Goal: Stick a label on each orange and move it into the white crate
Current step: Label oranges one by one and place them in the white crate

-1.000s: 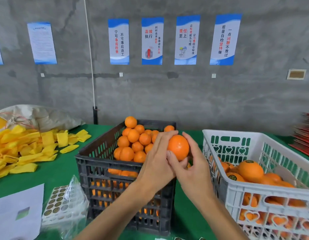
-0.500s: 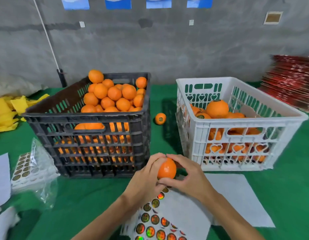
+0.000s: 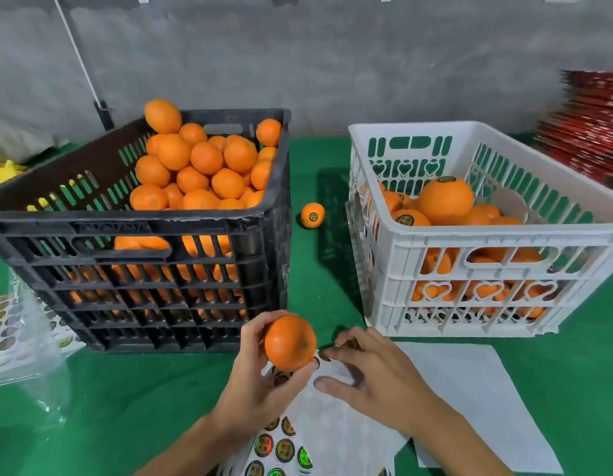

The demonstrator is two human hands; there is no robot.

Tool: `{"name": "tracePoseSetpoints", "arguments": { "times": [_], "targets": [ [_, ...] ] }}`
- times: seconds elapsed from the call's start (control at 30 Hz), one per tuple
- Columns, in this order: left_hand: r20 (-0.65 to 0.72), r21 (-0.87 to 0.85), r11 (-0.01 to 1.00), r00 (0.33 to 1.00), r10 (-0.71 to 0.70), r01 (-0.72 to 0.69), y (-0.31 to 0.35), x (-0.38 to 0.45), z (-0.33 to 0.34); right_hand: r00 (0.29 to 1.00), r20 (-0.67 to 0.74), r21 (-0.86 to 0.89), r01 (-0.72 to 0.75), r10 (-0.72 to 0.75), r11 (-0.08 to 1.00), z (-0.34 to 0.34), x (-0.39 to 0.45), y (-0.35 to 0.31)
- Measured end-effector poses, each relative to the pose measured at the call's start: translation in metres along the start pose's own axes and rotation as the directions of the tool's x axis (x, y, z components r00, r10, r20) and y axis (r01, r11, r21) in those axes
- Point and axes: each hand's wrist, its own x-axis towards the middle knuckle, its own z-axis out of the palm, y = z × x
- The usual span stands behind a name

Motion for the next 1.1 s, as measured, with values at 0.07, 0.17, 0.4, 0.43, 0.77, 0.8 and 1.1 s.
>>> {"name": "tracePoseSetpoints", "arguments": {
  "times": [0.07,0.17,0.4,0.43,0.77,0.8,1.1],
  "targets": [
    [0.064,0.025,1.000,0.998,-0.019,0.018,0.000,0.000,-0.002,0.998,-0.034,-0.011,-0.049,0.049,0.999,0.003,0.000,-0.003],
    [0.132,0.088,0.996,0.991,-0.023,0.011,0.000,0.003,-0.002,0.998,-0.010,-0.047,-0.066,0.065,0.997,0.003,-0.001,-0.004],
    [0.127,0.049,0.994,0.986,-0.104,0.099,-0.003,0.004,-0.005,0.990,0.139,-0.054,-0.010,0.017,0.998,-0.012,0.001,-0.011],
    [0.134,0.043,0.993,0.984,-0.114,0.109,-0.003,0.004,-0.005,0.988,0.155,-0.042,-0.010,0.016,0.999,-0.014,0.001,-0.012],
    [0.171,0.022,0.990,0.975,-0.143,0.141,0.004,0.005,-0.004,0.985,0.162,0.072,0.055,-0.066,0.996,-0.014,0.004,-0.002],
    [0.170,0.022,0.989,0.975,-0.145,0.144,0.004,0.005,-0.005,0.986,0.154,0.096,0.054,-0.068,0.994,-0.013,0.005,-0.001],
    [0.178,0.030,0.988,0.972,-0.157,0.154,0.008,0.006,-0.004,0.998,0.000,0.436,-0.062,0.069,0.898,0.002,0.010,-0.004]
  ]
}}
